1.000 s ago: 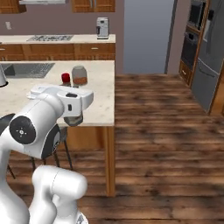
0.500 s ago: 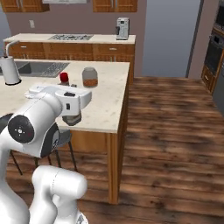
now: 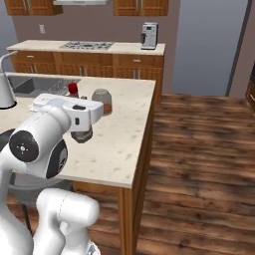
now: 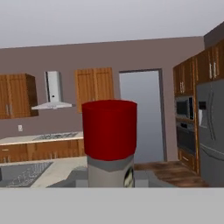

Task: Open the cabinet directly in front. Then move the liquor and the cup to the dining counter with the jar on it.

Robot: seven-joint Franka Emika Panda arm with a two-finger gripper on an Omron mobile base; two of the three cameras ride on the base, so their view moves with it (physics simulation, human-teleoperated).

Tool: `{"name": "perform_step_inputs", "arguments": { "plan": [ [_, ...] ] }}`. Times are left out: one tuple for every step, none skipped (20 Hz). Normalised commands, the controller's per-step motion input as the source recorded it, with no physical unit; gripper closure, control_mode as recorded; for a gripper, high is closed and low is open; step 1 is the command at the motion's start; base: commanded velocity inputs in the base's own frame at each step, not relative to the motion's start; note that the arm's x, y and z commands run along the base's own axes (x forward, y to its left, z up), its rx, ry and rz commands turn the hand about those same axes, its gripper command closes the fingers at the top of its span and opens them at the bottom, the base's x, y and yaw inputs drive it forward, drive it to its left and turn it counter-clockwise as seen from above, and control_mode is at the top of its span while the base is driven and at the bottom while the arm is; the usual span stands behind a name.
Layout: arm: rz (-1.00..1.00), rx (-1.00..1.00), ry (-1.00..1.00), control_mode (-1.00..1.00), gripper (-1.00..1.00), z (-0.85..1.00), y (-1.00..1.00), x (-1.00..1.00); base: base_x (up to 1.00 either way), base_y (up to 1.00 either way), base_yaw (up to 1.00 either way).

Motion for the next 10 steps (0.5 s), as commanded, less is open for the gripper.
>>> {"name": "perform_step_inputs", "arguments": {
  "plan": [
    [0.00, 0.00, 0.00, 1.00, 1.00, 0.00, 0.00, 0.00, 0.54, 0.00, 0.18],
    [0.00, 0.00, 0.00, 1.00, 1.00, 0.00, 0.00, 0.00, 0.42, -0.06, 0.14],
    [0.00, 0.00, 0.00, 1.00, 1.00, 0.00, 0.00, 0.00, 0.44, 0.00, 0.11],
    [0.00, 0.00, 0.00, 1.00, 1.00, 0.00, 0.00, 0.00, 0.50, -0.02, 0.10],
    [0.00, 0.00, 0.00, 1.00, 1.00, 0.00, 0.00, 0.00, 0.51, 0.00, 0.08],
    [0.00, 0.00, 0.00, 1.00, 1.00, 0.00, 0.00, 0.00, 0.46, -0.04, 0.05],
    [0.00, 0.00, 0.00, 1.00, 1.00, 0.00, 0.00, 0.00, 0.51, 0.00, 0.03],
    [0.00, 0.00, 0.00, 1.00, 1.00, 0.00, 0.00, 0.00, 0.52, 0.00, 0.02],
    [0.00, 0.00, 0.00, 1.00, 1.00, 0.00, 0.00, 0.00, 0.50, 0.00, 0.03],
    [0.00, 0.00, 0.00, 1.00, 1.00, 0.00, 0.00, 0.00, 0.49, -0.04, 0.04]
  ]
}}
